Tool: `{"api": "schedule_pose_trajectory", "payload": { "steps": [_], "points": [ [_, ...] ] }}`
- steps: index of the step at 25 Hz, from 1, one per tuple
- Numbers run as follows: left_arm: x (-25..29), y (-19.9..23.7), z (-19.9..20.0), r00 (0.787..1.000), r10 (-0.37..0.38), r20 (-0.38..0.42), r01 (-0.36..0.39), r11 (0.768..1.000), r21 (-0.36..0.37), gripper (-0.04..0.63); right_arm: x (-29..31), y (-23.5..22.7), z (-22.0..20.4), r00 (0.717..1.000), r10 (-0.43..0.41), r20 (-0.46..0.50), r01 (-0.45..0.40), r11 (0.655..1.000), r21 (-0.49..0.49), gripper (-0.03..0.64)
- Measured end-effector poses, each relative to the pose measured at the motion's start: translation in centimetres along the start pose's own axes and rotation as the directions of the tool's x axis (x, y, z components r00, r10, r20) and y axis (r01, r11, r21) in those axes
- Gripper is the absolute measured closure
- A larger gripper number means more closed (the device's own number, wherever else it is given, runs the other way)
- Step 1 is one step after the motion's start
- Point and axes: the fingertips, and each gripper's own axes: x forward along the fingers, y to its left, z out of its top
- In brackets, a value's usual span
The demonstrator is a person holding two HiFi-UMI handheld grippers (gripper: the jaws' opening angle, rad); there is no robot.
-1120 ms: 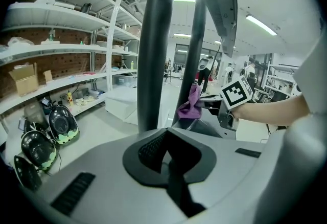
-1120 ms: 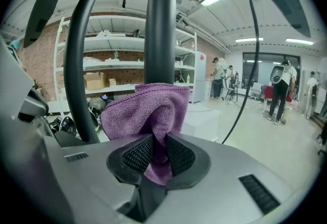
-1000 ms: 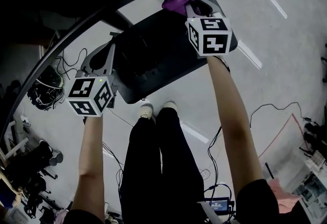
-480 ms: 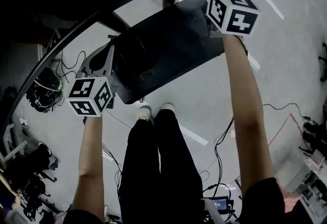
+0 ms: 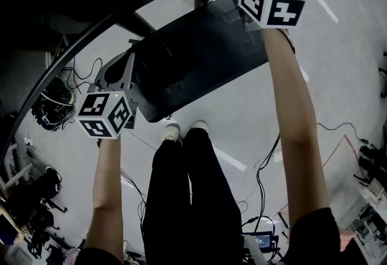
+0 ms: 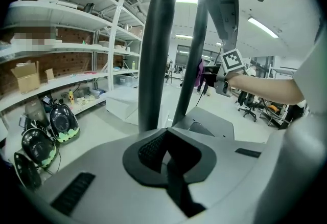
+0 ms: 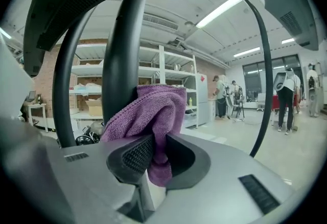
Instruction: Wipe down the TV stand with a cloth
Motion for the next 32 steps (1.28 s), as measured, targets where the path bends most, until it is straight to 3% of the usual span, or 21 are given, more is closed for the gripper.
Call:
{"api": "schedule_pose_trajectory", "payload": {
  "steps": [20,32],
  "points": [
    [-0.4,-0.1,-1.3,1.0,0.014,-0.008,-0.014,1.0,-0.013,0.588,0.6,0.0,-5.4,1.0,-0.017,-0.023,0.021,0.987,0.162,0.535],
    [-0.4,-0.1,-3.5,1.0,-0.009,-0.02,0.009,0.999,-0.044,0.588,1.1,0.8,-12.5,0.983,-0.047,-0.177,0.076,0.984,0.163,0.537]
  ]
}}
